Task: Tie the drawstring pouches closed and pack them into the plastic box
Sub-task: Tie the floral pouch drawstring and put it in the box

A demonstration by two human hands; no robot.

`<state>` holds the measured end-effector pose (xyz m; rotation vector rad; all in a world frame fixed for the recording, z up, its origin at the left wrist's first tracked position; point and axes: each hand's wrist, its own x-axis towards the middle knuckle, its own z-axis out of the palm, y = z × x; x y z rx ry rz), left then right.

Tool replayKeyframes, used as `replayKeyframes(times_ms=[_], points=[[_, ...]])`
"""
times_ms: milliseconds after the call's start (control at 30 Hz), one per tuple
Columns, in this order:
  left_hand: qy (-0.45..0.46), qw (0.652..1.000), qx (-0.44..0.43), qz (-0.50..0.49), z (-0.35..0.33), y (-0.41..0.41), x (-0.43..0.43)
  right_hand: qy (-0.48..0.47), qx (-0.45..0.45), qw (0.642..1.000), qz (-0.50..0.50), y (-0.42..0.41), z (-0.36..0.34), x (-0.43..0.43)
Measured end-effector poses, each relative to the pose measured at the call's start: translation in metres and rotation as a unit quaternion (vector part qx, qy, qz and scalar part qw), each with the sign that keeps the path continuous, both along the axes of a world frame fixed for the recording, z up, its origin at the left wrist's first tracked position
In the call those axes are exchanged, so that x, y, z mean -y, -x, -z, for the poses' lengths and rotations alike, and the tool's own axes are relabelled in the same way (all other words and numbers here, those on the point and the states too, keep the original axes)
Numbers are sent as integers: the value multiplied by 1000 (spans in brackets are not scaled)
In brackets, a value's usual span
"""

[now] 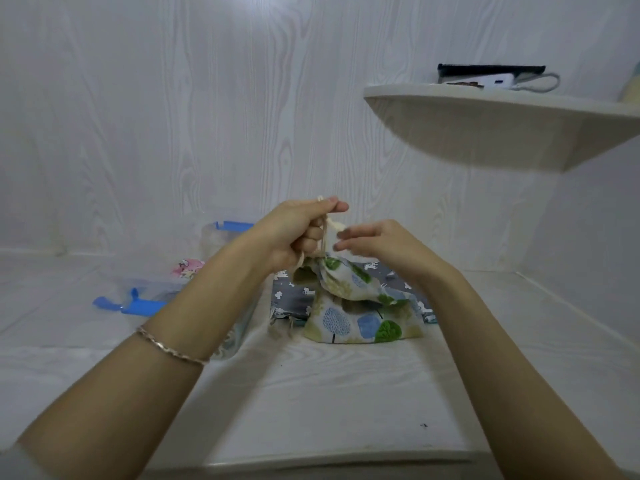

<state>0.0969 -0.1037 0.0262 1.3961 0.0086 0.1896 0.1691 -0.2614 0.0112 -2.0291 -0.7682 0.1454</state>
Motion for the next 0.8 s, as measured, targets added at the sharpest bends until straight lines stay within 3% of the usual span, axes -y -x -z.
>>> replayKeyframes(times_ms=[100, 233, 367, 533, 667, 800], points=[[40, 999, -31, 16, -2, -4, 3, -94, -52, 988, -111, 16, 18, -10], [87, 995, -51, 15, -4, -5, 1, -243, -75, 963, -93, 14, 25, -27], [20, 994, -98, -52, -8, 1, -14, -312, -80, 946, -30, 10, 25, -30], [-12, 989, -117, -84, -24, 19, -36, -243, -6, 970, -5, 5, 22, -29], [135, 991, 12, 1, -48, 22, -22, -107, -2, 993, -55, 16, 24, -35], [170, 980, 102, -5, -66, -1, 3, -119, -21, 984, -129, 31, 21, -35]])
